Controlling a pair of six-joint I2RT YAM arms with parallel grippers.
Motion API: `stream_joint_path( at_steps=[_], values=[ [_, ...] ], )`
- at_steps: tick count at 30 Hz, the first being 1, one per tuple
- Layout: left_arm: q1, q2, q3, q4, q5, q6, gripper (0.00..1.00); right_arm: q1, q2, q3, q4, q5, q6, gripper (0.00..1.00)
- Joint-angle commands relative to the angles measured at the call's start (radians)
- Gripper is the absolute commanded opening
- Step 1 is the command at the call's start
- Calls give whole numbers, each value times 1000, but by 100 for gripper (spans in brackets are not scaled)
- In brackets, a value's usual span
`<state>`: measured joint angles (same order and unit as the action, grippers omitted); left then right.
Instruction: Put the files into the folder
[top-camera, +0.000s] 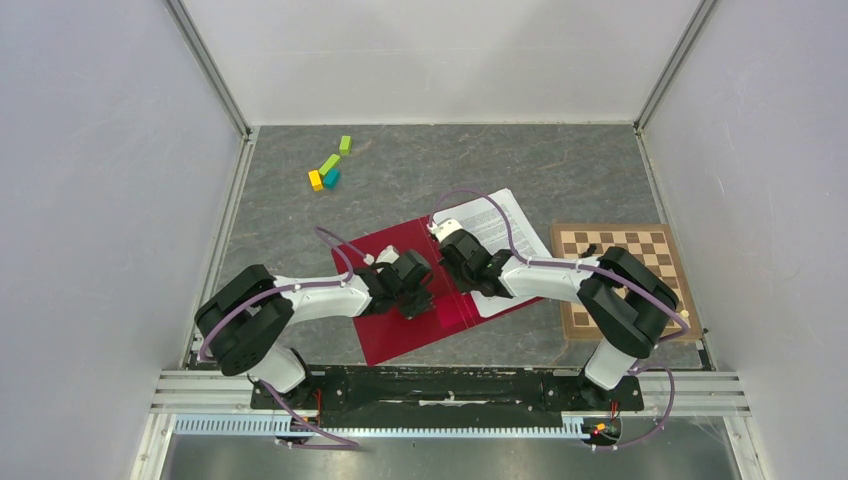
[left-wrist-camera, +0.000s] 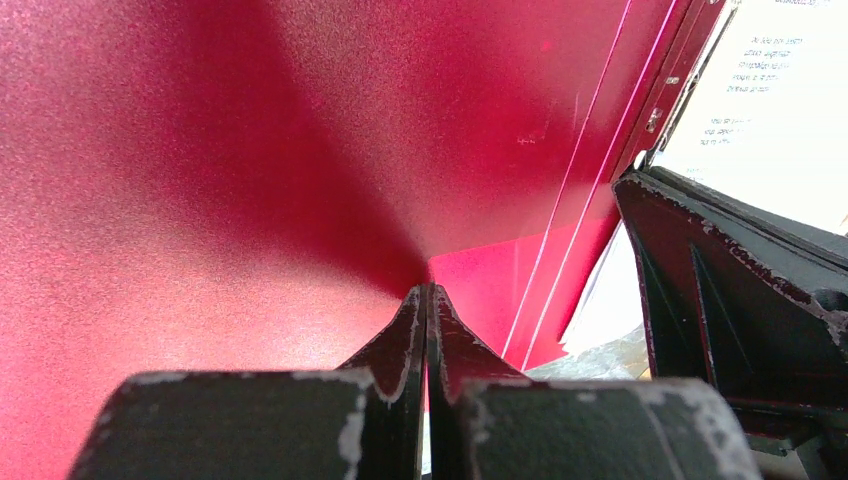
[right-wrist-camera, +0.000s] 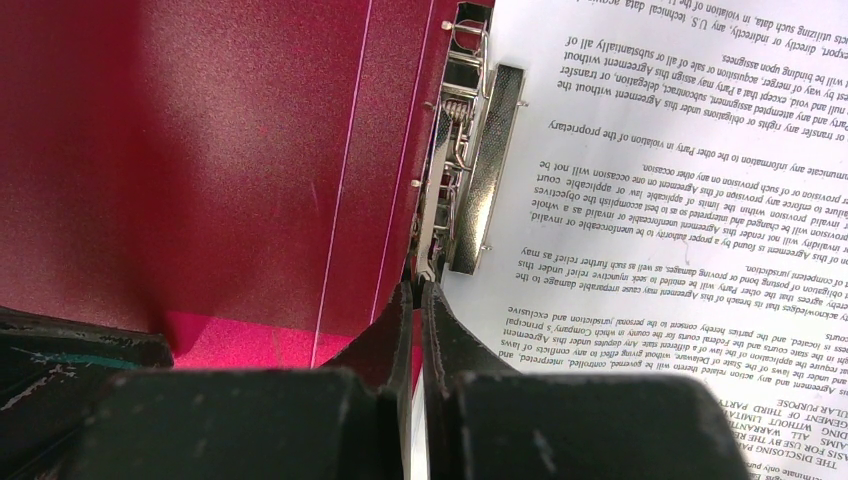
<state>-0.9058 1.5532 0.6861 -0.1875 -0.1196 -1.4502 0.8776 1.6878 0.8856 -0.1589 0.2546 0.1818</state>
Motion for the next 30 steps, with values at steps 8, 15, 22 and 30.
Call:
stream_joint_path(
  at_steps=[8, 15, 22, 30],
  values=[
    [-12, 92, -79, -184, -39, -3, 2, 10, 44, -23, -128, -152, 30, 0],
    [-11, 92, -77, -185, -38, -3, 2, 8, 30, -17, -131, -165, 31, 0],
    [-12, 100, -78, -181, -36, -3, 2, 8, 38, -7, -122, -203, 36, 0],
    [-11, 106, -77, -177, -34, 0, 2, 8, 53, -15, -98, -229, 54, 0]
  ],
)
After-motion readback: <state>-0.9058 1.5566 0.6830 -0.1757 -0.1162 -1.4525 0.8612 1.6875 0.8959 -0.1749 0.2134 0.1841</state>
